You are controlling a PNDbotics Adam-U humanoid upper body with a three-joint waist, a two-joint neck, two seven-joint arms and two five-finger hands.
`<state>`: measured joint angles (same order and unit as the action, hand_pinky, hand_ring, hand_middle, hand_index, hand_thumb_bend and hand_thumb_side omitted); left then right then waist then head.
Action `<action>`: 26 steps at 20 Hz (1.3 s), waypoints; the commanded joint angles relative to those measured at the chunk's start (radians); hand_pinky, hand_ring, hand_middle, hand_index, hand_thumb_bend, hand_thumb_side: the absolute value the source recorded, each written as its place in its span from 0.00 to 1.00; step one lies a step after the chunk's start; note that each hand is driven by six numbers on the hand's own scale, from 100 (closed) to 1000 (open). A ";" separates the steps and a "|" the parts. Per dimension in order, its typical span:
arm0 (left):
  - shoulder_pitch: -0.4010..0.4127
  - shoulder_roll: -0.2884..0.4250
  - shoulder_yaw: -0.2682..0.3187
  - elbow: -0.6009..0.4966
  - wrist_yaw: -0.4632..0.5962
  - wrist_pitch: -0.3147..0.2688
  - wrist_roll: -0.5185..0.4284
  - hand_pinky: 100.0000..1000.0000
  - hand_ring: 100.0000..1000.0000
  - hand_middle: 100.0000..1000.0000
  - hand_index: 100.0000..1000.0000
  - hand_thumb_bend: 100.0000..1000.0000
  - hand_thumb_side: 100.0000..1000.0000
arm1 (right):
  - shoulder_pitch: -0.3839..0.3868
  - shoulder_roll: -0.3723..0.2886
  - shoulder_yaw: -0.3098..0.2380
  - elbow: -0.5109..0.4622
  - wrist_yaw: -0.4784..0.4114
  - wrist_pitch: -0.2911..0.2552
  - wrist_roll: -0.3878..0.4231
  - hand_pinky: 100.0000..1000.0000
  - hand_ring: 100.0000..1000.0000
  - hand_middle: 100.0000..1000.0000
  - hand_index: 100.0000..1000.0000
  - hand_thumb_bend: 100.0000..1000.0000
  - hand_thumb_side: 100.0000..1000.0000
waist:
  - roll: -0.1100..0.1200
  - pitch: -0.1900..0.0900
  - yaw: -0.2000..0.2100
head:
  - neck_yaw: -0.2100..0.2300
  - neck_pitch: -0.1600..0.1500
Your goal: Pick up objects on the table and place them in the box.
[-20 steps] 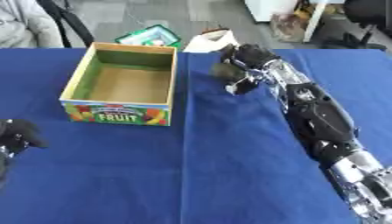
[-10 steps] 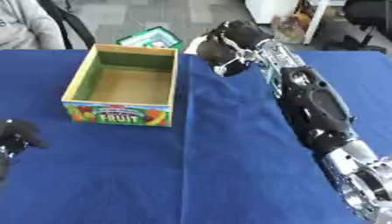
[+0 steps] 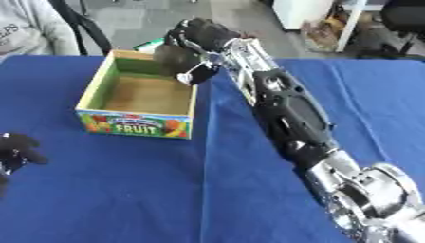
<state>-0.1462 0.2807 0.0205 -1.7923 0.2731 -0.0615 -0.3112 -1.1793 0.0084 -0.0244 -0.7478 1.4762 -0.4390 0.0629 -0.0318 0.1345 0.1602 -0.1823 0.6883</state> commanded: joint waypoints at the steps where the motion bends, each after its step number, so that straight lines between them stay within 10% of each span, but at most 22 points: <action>1: -0.022 0.005 -0.007 -0.023 0.013 0.000 -0.010 0.54 0.44 0.51 0.51 0.00 0.75 | -0.027 0.036 -0.009 -0.028 0.017 0.007 0.017 0.55 0.36 0.31 0.47 0.00 0.16 | 0.009 -0.007 0.016 | -0.018 -0.020; 22: -0.037 0.003 -0.015 -0.029 0.012 -0.006 -0.020 0.54 0.43 0.51 0.50 0.00 0.75 | -0.006 0.042 -0.090 0.049 0.162 0.193 -0.023 0.57 0.46 0.41 0.60 0.00 0.19 | 0.016 0.022 0.083 | -0.043 -0.048; 26: -0.036 0.003 -0.014 -0.028 0.011 -0.007 -0.020 0.54 0.43 0.51 0.50 0.00 0.75 | -0.006 0.037 -0.094 0.065 0.178 0.214 -0.012 0.61 0.53 0.60 0.74 0.00 0.22 | 0.016 0.022 0.081 | -0.043 -0.050</action>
<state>-0.1758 0.2727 0.0025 -1.7986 0.2826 -0.0649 -0.3293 -1.1609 0.0627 -0.1131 -0.6738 1.6451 -0.2346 0.0525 -0.0238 0.1699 0.2403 -0.2231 0.6489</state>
